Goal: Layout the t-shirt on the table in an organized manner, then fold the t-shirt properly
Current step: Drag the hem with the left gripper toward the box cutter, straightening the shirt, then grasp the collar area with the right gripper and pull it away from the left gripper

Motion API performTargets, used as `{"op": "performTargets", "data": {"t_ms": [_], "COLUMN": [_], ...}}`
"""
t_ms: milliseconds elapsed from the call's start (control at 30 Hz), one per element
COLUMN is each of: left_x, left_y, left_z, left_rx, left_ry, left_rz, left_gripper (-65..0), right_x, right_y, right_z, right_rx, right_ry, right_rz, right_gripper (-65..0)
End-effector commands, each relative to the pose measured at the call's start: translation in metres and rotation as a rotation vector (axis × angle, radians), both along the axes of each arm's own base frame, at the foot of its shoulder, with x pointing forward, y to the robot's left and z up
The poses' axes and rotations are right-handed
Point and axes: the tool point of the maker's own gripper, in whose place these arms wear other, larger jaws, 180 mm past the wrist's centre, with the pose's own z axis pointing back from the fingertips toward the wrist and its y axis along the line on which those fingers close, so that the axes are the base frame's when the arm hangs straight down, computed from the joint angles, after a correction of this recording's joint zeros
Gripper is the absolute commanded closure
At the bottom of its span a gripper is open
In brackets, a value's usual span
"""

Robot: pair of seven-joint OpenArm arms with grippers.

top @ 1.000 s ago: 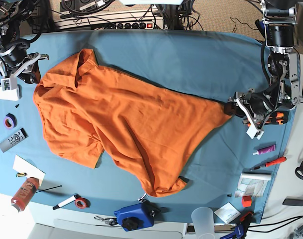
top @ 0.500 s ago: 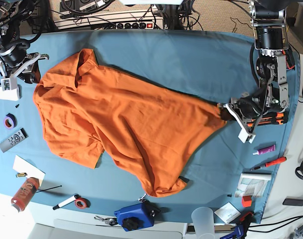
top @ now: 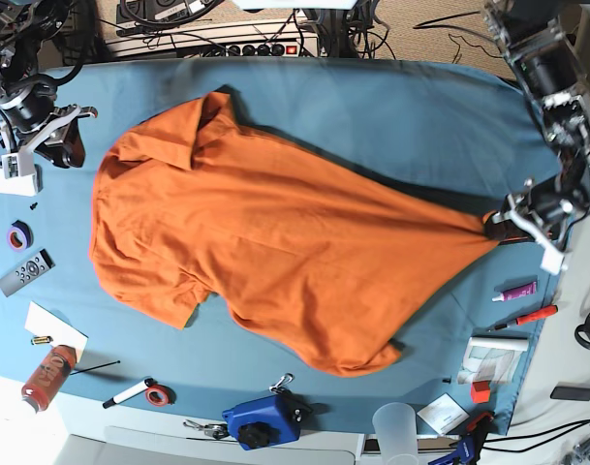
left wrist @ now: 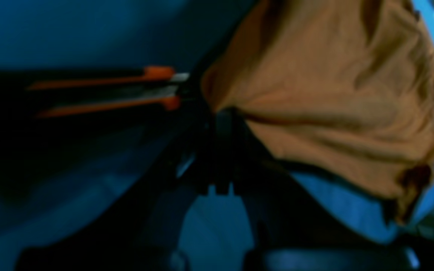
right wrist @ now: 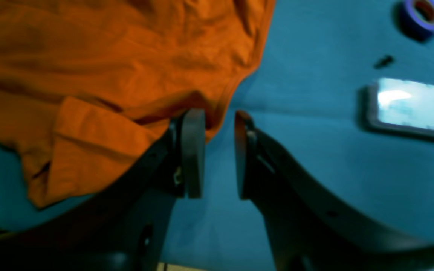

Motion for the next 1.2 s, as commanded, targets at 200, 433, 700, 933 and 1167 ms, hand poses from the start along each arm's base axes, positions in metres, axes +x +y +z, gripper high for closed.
{"op": "performTargets", "data": {"t_ms": [200,433,700,933,1167], "left_x": [-0.05,-0.076,-0.071,-0.069,-0.068], "left_y": [-0.001,0.01,0.047,0.063,0.068], "left_z": [-0.012,0.002,0.029,0.039,0.043], "left_rx": [-0.028,0.062,0.202,0.26,0.279], "left_ry": [0.041,0.01,-0.048,-0.046,-0.051], "left_rz": [-0.047,-0.057,-0.089,-0.101,-0.106], "left_gripper": [0.0,0.0,0.0,0.0,0.0], "right_x": [-0.003,-0.023,-0.064,-0.076,-0.056], "right_y": [0.016,-0.005,-0.027,-0.021,0.053], "right_z": [0.007,0.005,-0.003,-0.014,-0.045], "right_rx": [0.048,0.098,0.09,0.124,0.392], "right_ry": [0.006,-0.036,0.009,0.077,0.081], "right_rz": [0.085,-0.096,-0.228,-0.237,-0.054], "right_gripper": [-14.2,-14.2,-18.9,-32.2,-32.1]}}
